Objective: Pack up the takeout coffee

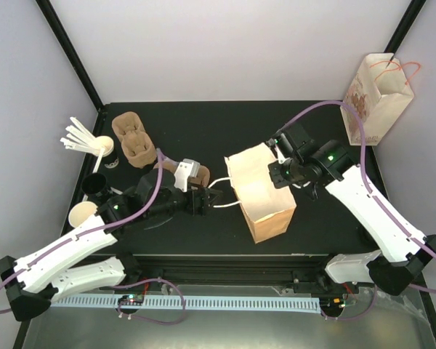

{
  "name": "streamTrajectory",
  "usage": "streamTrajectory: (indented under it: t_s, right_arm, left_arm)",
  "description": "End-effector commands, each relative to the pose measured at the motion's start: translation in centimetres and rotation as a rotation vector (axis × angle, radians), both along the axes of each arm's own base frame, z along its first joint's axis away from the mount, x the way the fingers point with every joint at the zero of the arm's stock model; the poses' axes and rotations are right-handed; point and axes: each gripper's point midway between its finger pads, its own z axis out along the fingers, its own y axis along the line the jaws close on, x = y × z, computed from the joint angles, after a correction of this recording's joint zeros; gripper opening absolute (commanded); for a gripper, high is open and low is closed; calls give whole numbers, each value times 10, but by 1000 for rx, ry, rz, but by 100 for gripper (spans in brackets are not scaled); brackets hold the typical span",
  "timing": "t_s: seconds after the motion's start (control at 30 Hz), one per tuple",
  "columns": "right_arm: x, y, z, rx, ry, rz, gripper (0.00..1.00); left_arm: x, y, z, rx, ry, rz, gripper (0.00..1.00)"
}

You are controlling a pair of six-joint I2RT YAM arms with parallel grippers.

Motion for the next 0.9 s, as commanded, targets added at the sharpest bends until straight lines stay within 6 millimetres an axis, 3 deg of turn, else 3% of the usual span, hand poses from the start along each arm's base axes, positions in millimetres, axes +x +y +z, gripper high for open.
streamTrajectory:
  t_s: [0.0, 0.07, 0.27, 0.37, 0.47, 0.5, 0.67, 0.87]
  right_arm:
    - [7, -10, 37, -29, -126, 19, 1]
    - [9, -15, 42, -63, -145, 19, 1]
    - [14, -24, 37, -132, -154, 10, 1]
    - [13, -20, 33, -110, -148, 21, 1]
    - [10, -17, 30, -80, -151, 31, 1]
    - [8, -16, 28, -62, -157, 37, 1]
    - [2, -11, 24, -29, -147, 61, 1]
    - [-4, -6, 15, -9, -134, 86, 2]
  left_arm:
    - [0, 16, 50, -53, -96, 40, 93]
    - [-1, 24, 61, -46, -118, 56, 99]
    - [-2, 58, 89, -44, -153, 139, 99]
    - [3, 75, 86, -35, -146, 207, 99]
    - [17, 91, 64, 17, -93, 282, 99]
    - [29, 99, 38, 45, -43, 324, 99]
    - [57, 113, -37, 41, 133, 398, 99]
    - [85, 133, -99, 60, 243, 525, 98]
